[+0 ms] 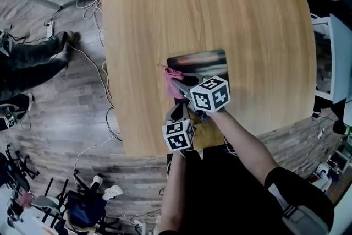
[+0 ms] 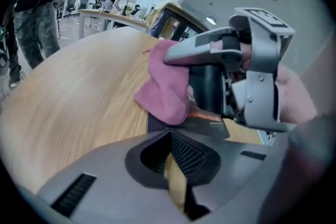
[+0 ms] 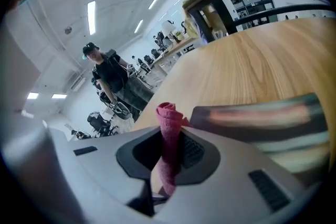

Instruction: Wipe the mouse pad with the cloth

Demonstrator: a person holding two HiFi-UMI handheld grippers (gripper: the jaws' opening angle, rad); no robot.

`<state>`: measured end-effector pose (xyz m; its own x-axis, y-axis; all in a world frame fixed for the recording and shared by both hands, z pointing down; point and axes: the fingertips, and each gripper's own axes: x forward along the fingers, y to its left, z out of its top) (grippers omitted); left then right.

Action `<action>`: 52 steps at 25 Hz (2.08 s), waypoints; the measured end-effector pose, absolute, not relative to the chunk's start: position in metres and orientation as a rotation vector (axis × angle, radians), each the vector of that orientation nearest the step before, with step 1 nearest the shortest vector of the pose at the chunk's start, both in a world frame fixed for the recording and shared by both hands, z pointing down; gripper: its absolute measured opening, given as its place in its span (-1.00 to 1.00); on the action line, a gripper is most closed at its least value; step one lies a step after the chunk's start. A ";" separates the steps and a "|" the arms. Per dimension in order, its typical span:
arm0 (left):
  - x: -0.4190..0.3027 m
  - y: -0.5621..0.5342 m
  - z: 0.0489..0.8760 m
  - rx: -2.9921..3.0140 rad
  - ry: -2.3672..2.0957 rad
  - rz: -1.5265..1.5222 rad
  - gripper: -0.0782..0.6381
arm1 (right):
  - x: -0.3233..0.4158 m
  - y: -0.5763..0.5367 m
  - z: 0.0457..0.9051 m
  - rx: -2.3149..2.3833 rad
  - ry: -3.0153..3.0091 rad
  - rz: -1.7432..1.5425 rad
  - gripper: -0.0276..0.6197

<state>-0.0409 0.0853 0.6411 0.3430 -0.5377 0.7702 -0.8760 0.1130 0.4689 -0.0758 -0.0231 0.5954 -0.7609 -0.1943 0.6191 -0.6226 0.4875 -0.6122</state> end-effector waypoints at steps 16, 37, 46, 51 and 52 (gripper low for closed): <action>-0.044 0.083 0.644 1.507 -1.359 0.367 -0.72 | -0.069 -0.033 0.633 0.733 -2.166 1.043 -0.72; -0.048 0.082 0.645 1.463 -1.366 0.343 -0.72 | -0.020 -0.045 0.637 0.811 -2.120 1.016 -0.71; -0.051 0.084 0.645 1.451 -1.372 0.343 -0.72 | 0.012 -0.047 0.637 0.852 -2.106 0.984 -0.71; -0.050 0.084 0.644 1.446 -1.375 0.350 -0.72 | 0.038 -0.051 0.637 0.885 -2.095 0.987 -0.71; -0.050 0.084 0.644 1.447 -1.376 0.353 -0.72 | 0.043 -0.051 0.637 0.892 -2.093 0.986 -0.71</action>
